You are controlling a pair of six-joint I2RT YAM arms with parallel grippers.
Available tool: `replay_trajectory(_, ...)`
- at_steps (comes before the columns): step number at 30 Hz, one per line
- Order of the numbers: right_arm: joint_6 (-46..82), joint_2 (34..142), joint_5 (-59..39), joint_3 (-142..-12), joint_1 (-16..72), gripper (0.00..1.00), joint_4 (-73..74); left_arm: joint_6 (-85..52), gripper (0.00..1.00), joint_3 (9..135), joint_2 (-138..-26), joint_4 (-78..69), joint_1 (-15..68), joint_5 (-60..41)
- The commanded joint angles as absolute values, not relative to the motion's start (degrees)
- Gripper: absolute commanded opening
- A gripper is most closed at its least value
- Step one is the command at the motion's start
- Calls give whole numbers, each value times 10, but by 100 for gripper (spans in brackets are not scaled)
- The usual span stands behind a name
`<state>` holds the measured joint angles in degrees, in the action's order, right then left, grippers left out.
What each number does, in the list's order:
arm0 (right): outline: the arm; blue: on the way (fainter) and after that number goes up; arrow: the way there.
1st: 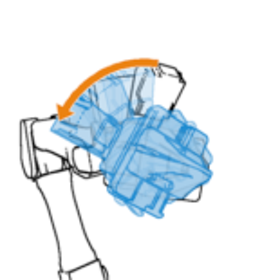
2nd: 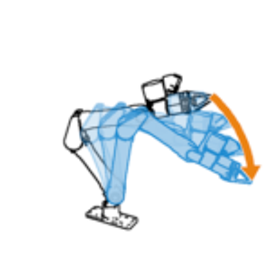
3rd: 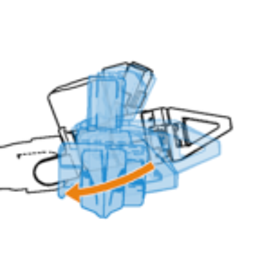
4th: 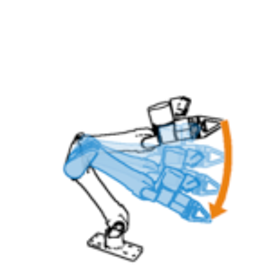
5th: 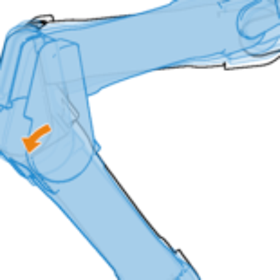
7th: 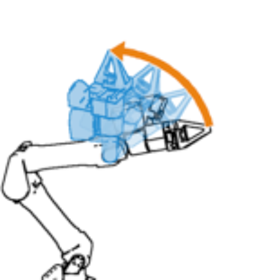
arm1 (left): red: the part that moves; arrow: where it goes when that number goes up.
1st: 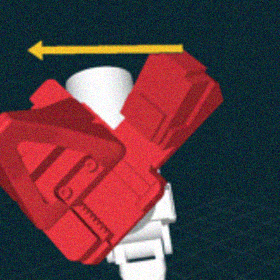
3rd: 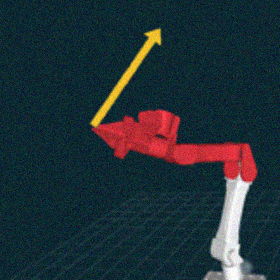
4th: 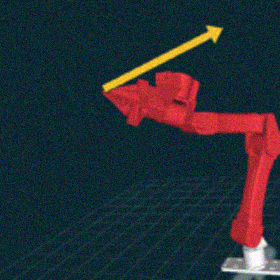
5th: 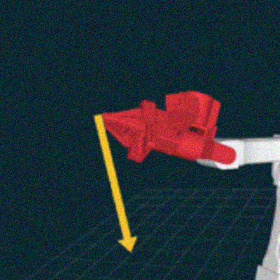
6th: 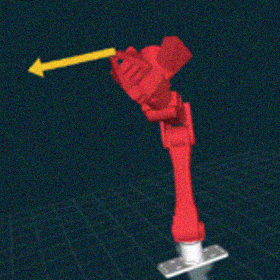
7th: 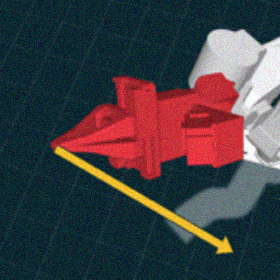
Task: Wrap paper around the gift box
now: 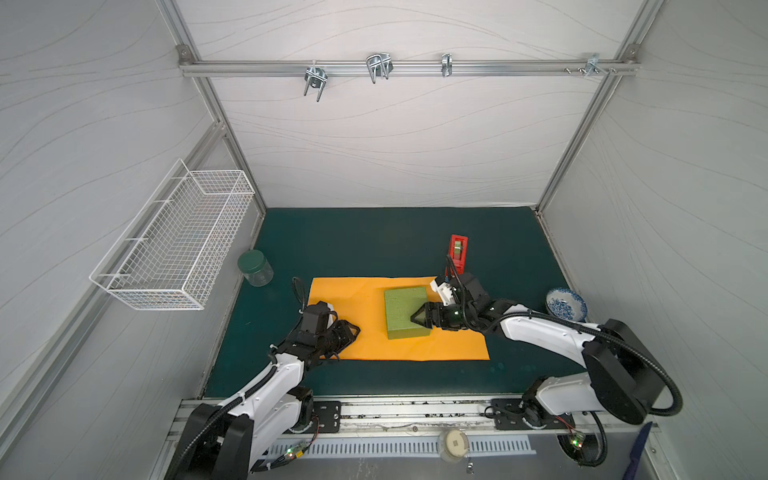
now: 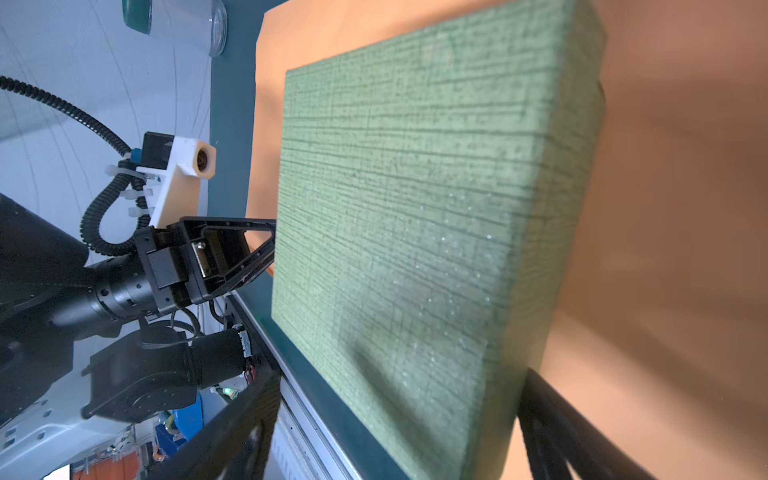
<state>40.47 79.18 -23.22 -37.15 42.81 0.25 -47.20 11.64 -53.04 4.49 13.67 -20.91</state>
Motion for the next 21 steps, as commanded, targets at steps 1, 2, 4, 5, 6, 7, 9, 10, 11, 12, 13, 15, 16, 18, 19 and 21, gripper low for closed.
replay_trajectory(1, 447, 799, -228, -365, 453, 89, 44, -472, 46, 123, -510, 89, 139, -194)
replay_trajectory(2, 452, 801, -224, -368, 459, 89, 48, -469, 47, 130, -508, 94, 139, -193)
replay_trajectory(4, 463, 809, -212, -373, 471, 89, 62, -465, 50, 148, -510, 90, 139, -196)
replay_trajectory(5, 466, 812, -207, -376, 476, 89, 67, -465, 51, 156, -513, 87, 139, -197)
replay_trajectory(6, 466, 820, -203, -383, 479, 88, 70, -462, 51, 168, -518, 88, 139, -198)
replay_trajectory(7, 465, 829, -199, -391, 480, 88, 69, -461, 52, 181, -523, 90, 139, -200)
replay_trajectory(9, 457, 844, -188, -406, 480, 88, 62, -461, 54, 203, -531, 90, 139, -202)
replay_trajectory(10, 451, 852, -181, -413, 480, 88, 59, -462, 55, 212, -534, 91, 138, -201)
replay_trajectory(11, 446, 859, -179, -420, 479, 88, 56, -463, 56, 221, -537, 90, 139, -199)
replay_trajectory(12, 438, 866, -176, -428, 478, 88, 48, -466, 58, 230, -539, 86, 139, -198)
replay_trajectory(13, 431, 874, -171, -434, 477, 88, 42, -470, 59, 237, -542, 78, 139, -198)
replay_trajectory(15, 425, 884, -171, -438, 467, 87, 40, -476, 61, 247, -555, 51, 138, -211)
replay_trajectory(16, 423, 887, -175, -438, 460, 87, 41, -470, 62, 258, -564, 46, 139, -221)
replay_trajectory(18, 418, 892, -190, -437, 447, 87, 46, -467, 64, 279, -588, 41, 139, -243)
replay_trajectory(19, 416, 893, -194, -436, 441, 87, 48, -468, 64, 285, -602, 30, 139, -259)
replay_trajectory(21, 407, 899, -204, -442, 436, 86, 46, -473, 65, 291, -624, 11, 142, -272)
